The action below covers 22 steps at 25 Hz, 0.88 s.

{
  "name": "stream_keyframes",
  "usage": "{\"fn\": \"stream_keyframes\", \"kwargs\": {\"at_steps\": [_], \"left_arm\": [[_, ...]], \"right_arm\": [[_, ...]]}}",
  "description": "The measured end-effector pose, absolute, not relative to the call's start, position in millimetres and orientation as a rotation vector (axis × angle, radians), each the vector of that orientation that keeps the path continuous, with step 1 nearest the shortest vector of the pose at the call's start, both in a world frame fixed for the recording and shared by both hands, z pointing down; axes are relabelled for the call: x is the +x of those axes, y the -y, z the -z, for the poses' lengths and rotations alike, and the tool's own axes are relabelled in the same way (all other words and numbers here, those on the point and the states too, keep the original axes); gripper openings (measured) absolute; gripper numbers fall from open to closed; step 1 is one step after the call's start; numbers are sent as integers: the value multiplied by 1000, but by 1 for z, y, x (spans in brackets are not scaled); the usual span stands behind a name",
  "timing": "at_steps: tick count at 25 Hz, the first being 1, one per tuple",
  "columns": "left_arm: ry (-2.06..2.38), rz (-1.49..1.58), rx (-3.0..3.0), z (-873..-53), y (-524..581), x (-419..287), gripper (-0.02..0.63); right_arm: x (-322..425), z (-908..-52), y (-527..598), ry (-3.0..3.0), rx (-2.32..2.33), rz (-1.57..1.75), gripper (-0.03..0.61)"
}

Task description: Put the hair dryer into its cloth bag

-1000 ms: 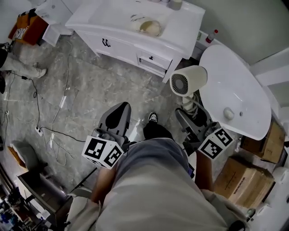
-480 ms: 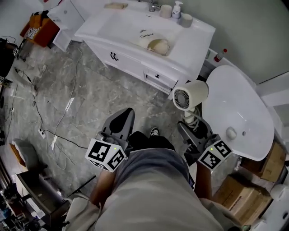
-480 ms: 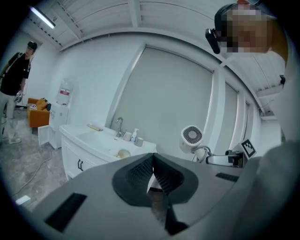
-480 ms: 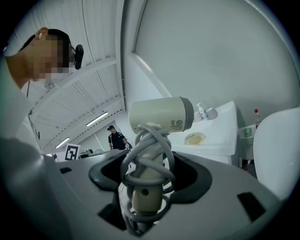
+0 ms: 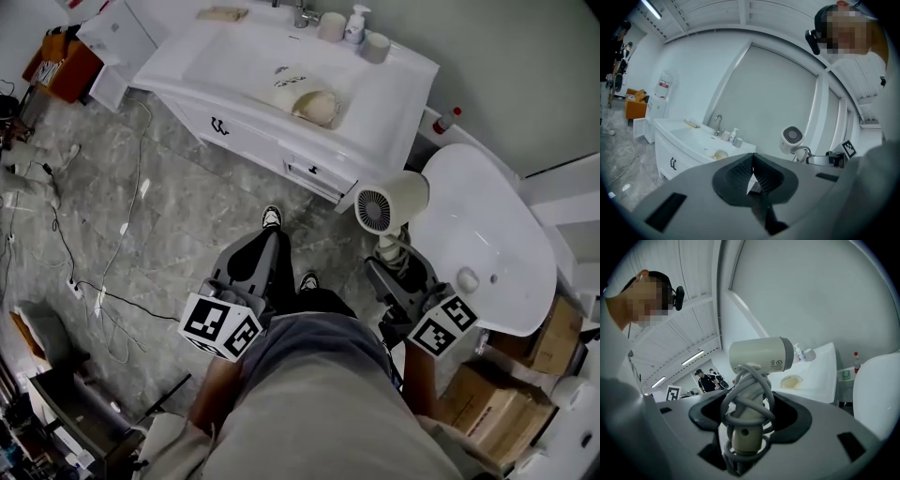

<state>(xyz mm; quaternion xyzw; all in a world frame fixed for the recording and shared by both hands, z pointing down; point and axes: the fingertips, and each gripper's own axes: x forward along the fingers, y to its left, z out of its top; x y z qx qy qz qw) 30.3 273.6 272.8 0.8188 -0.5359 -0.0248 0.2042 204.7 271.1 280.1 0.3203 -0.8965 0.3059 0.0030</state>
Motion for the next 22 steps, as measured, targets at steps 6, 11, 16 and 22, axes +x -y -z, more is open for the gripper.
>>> {"fn": "stream_keyframes", "kwargs": {"at_steps": [6,11,16,22], "left_arm": [[1448,91,2311,-275,-224,21,8],[1417,108,2334,-272,-176,8,8],[1398,122,2353,-261,-131,-10,8],[1334,87,2388,-252,-83,-35,8]], "right_arm": [[189,-278,-232,2805,1013,-951,282],[169,-278,-193,2795,1023,-957,282],[147,-270,-155,2792,1045,-950,282],[120,-262,-115,2783,1107,-959,282]]}}
